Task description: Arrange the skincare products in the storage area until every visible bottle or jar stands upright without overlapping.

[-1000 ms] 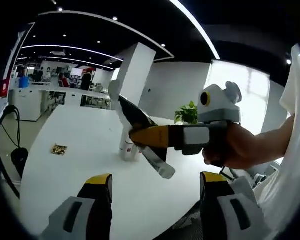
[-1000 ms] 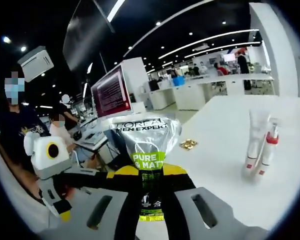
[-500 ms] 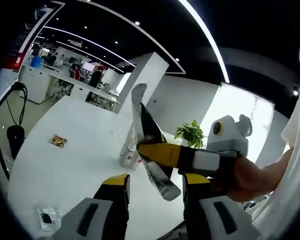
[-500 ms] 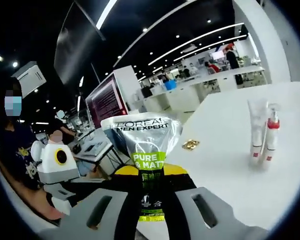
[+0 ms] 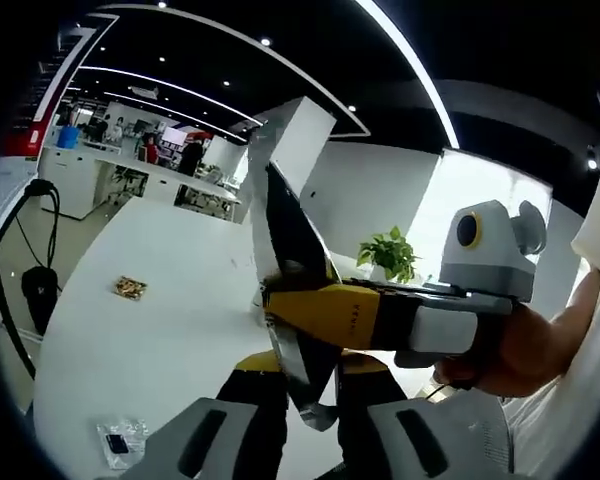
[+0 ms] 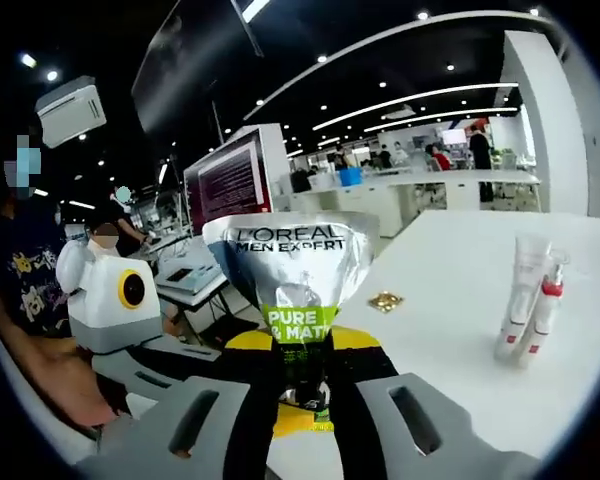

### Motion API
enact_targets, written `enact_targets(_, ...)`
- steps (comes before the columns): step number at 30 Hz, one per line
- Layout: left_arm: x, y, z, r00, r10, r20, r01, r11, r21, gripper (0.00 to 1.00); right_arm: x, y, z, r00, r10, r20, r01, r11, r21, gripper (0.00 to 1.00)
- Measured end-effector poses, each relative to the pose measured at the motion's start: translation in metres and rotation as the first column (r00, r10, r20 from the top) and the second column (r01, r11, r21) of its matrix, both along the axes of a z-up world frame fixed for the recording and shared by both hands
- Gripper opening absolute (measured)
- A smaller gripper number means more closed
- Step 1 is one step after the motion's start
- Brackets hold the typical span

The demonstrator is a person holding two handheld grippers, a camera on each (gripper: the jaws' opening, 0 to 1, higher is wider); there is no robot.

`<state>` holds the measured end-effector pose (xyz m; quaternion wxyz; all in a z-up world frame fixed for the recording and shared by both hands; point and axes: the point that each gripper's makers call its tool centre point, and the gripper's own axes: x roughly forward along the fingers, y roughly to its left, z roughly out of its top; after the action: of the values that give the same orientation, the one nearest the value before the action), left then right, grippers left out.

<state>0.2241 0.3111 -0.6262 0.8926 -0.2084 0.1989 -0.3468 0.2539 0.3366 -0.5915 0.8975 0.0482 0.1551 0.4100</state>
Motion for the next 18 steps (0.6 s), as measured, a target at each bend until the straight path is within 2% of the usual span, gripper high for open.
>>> enact_targets(2, 0.0, 0.006, 0.0, 1.0, 0.008, -0.015, -0.009, 1.0, -0.029, 0.1, -0.002, 0.0, 0.003, 1.0, 0.002, -0.028, -0.001, 0.999, 0.047, 0.22)
enact_targets(3, 0.0, 0.006, 0.002, 1.0, 0.005, -0.018, -0.006, 0.999, -0.053, 0.07, -0.004, 0.003, 0.007, 0.998, 0.013, -0.06, -0.007, 0.995, 0.099, 0.3)
enact_targets(4, 0.002, 0.008, 0.009, 1.0, 0.022, -0.016, -0.023, 0.994, -0.108, 0.05, -0.003, 0.001, 0.006, 0.998, 0.008, -0.066, -0.002, 0.995, 0.099, 0.34)
enact_targets(6, -0.001, 0.009, 0.009, 0.997, 0.007, -0.07, -0.019, 0.985, -0.173, 0.02, -0.003, 0.0, 0.011, 0.998, 0.02, -0.067, -0.011, 0.991, 0.134, 0.38)
enact_targets(7, 0.001, 0.012, 0.01, 0.998, 0.011, -0.059, -0.021, 0.984, -0.177, 0.01, -0.003, -0.001, 0.01, 0.997, 0.019, -0.075, -0.009, 0.992, 0.13, 0.36)
enact_targets(8, 0.0, 0.011, 0.014, 0.998, 0.001, -0.058, -0.013, 0.978, -0.207, 0.01, -0.004, -0.004, 0.007, 0.998, 0.039, -0.054, -0.034, 0.996, 0.085, 0.32)
enact_targets(9, 0.0, 0.012, 0.016, 0.999, 0.001, -0.054, -0.013, 0.974, -0.225, 0.01, -0.004, -0.005, 0.006, 0.997, 0.047, -0.053, -0.042, 0.996, 0.078, 0.28)
enact_targets(10, -0.001, 0.012, 0.017, 0.998, -0.005, -0.058, -0.009, 0.971, -0.239, 0.0, -0.005, -0.007, 0.009, 0.996, 0.054, -0.07, -0.046, 0.993, 0.11, 0.28)
enact_targets(11, -0.003, 0.011, 0.019, 0.998, -0.023, -0.065, 0.006, 0.965, -0.261, 0.0, -0.005, -0.007, 0.009, 0.995, 0.058, -0.075, -0.048, 0.991, 0.122, 0.31)
enact_targets(13, -0.007, 0.008, 0.024, 0.996, -0.057, -0.064, 0.035, 0.952, -0.306, 0.0, -0.003, -0.015, 0.01, 0.991, 0.043, -0.125, -0.022, 0.987, 0.161, 0.4)
enact_targets(16, -0.01, 0.007, 0.03, 0.995, -0.085, -0.057, 0.06, 0.937, -0.344, 0.0, 0.008, -0.035, 0.013, 0.992, -0.024, -0.127, 0.046, 0.984, 0.173, 0.48)
enact_targets(18, -0.016, 0.001, 0.037, 0.988, -0.148, -0.052, 0.115, 0.906, -0.407, 0.0, 0.012, -0.043, 0.015, 0.991, -0.034, -0.133, 0.059, 0.981, 0.184, 0.53)
